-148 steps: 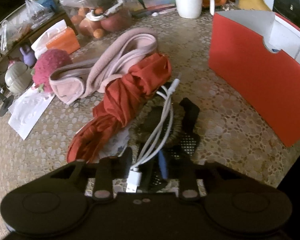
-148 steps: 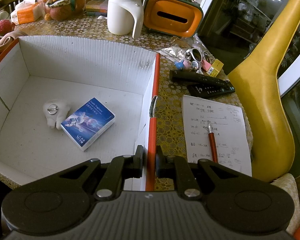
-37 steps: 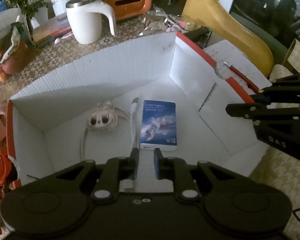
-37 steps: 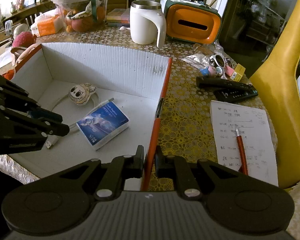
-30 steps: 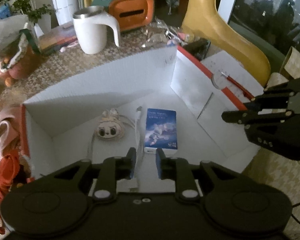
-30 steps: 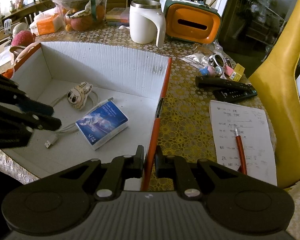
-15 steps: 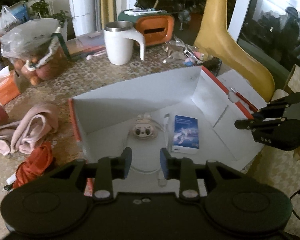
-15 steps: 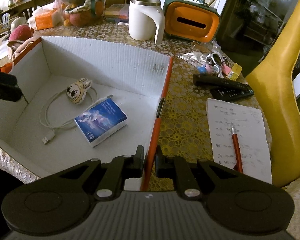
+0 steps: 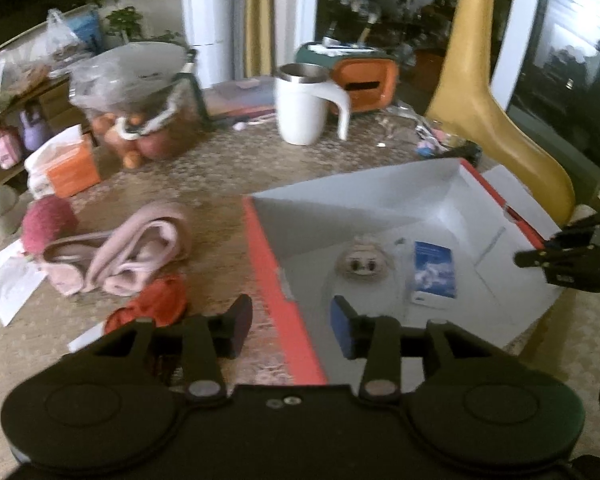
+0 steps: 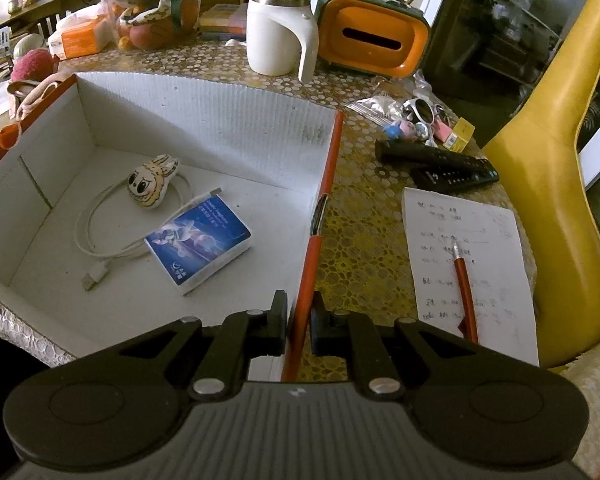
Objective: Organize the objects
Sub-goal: 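Move the left gripper back to the red cloth on the table, then close the left gripper on the red cloth and lift it, then carry the red cloth over the shoebox with the left gripper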
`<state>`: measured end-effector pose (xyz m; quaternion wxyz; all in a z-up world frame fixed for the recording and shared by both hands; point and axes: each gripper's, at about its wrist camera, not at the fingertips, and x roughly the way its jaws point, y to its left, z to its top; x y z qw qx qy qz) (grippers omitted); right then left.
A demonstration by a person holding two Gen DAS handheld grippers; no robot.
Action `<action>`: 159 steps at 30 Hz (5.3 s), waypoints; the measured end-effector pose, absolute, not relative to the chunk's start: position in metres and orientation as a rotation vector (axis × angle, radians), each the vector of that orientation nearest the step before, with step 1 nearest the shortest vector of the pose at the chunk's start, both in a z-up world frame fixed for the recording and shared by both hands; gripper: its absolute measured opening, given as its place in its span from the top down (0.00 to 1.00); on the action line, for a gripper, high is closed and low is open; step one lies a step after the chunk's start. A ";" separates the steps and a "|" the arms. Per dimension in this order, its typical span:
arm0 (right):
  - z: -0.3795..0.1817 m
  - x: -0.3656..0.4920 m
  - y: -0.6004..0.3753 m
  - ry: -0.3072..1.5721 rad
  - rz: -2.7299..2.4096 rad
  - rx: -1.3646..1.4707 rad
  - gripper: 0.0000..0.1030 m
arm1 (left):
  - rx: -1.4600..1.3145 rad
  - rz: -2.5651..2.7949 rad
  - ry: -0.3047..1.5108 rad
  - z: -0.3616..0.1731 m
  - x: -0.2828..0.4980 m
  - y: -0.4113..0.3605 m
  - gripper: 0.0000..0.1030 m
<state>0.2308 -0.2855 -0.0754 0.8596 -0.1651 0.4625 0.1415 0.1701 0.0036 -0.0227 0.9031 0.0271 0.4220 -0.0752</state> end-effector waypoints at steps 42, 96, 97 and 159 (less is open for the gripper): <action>-0.080 0.253 -0.292 0.992 0.271 -0.376 0.90 | 0.058 0.079 0.907 -0.085 0.195 0.098 0.01; -0.081 0.254 -0.290 0.986 0.267 -0.397 0.89 | -0.014 0.020 0.847 -0.011 0.166 0.091 0.69; -0.081 0.254 -0.290 0.985 0.268 -0.396 0.89 | -0.009 0.010 0.836 -0.006 0.165 0.084 0.69; -0.086 0.250 -0.300 0.999 0.304 -0.332 0.90 | 0.327 -0.386 1.029 -0.094 0.219 -0.158 0.69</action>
